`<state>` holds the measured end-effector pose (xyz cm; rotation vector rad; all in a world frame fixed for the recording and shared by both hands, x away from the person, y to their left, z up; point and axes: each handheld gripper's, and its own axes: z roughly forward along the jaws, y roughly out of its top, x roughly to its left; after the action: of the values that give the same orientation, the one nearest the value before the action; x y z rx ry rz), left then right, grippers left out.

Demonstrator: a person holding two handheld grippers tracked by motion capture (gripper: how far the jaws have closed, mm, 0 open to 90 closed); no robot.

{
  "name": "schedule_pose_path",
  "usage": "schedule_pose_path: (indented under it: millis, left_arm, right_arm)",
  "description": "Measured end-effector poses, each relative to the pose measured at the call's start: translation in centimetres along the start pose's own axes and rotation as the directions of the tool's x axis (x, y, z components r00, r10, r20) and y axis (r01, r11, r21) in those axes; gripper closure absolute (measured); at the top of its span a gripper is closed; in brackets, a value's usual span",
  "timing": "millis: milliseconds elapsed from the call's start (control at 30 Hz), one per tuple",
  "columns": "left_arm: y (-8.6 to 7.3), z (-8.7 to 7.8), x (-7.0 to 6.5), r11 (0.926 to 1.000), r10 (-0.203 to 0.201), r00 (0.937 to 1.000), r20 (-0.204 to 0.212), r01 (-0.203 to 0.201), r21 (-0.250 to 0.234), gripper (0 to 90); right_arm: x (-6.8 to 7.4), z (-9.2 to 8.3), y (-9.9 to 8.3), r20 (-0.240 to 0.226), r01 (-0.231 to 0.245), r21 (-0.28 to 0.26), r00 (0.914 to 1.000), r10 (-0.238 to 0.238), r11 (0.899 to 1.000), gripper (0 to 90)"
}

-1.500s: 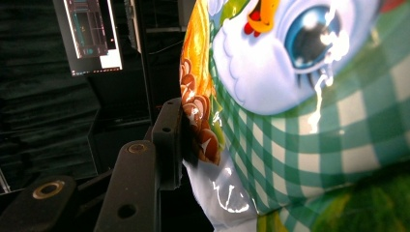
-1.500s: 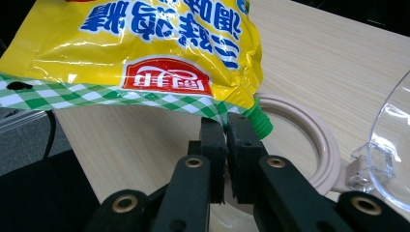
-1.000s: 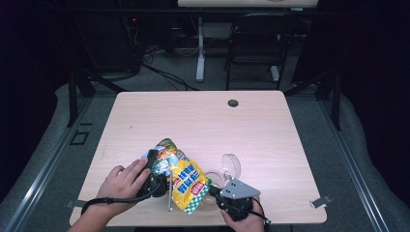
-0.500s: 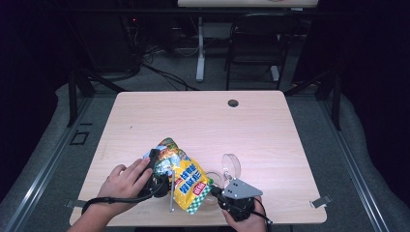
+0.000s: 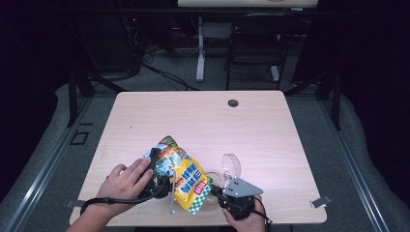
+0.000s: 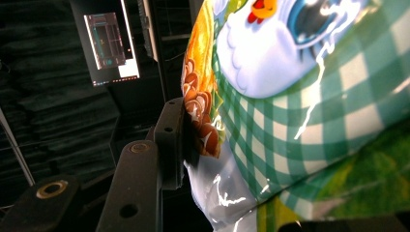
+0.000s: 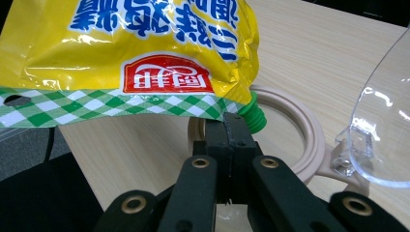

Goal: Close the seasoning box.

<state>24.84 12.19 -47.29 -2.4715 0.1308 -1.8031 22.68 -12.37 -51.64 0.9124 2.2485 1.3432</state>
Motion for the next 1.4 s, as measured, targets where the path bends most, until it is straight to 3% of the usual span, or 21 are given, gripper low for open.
schedule_pose_path:
  millis: [367, 400, 700, 733, 900, 967, 1400]
  left_arm:
    - [0.0, -0.3, 0.2, 1.0, 0.007, 1.0, -0.004, -0.007, -0.004, 60.0]
    - [0.0, -0.3, 0.2, 0.9998, 0.013, 0.9997, -0.022, -0.014, -0.014, 60.1]
    - [0.2, -0.7, 0.5, 0.9997, 0.021, 0.9996, -0.017, -0.021, -0.01, 60.2]
    - [0.2, -0.8, 0.5, 0.9995, 0.024, 0.9992, -0.033, -0.025, -0.02, 60.3]
    - [0.3, -1.0, 0.7, 0.9995, 0.028, 0.9994, -0.023, -0.028, -0.012, 60.4]
    - [0.3, -1.1, 0.7, 0.9992, 0.035, 0.9985, -0.042, -0.036, -0.018, 60.4]
    - [0.4, -1.4, 1.1, 0.9982, 0.058, 0.9981, -0.022, -0.058, -0.017, 60.5]
  right_arm:
    - [-0.1, 0.0, 0.0, 0.004, -0.005, 0.001, 1.0, 0.005, 1.0, 90.0]
    - [-0.1, 0.1, 0.0, 0.003, -0.008, -0.002, 1.0, 0.008, 1.0, 90.0]
    - [-0.2, 0.0, -0.1, 0.008, -0.018, -0.004, 0.9998, 0.018, 1.0, 90.0]
    - [-0.3, 0.1, -0.1, 0.008, -0.028, -0.006, 0.9996, 0.028, 1.0, 90.0]
    - [-0.4, 0.0, -0.1, 0.006, -0.034, -0.006, 0.9994, 0.034, 0.999, 90.0]
    - [-0.4, 0.0, -0.1, 0.008, -0.033, -0.003, 0.9994, 0.033, 0.999, 90.0]
    - [-0.3, 0.0, -0.2, 0.005, -0.035, -0.004, 0.9994, 0.035, 0.999, 90.0]
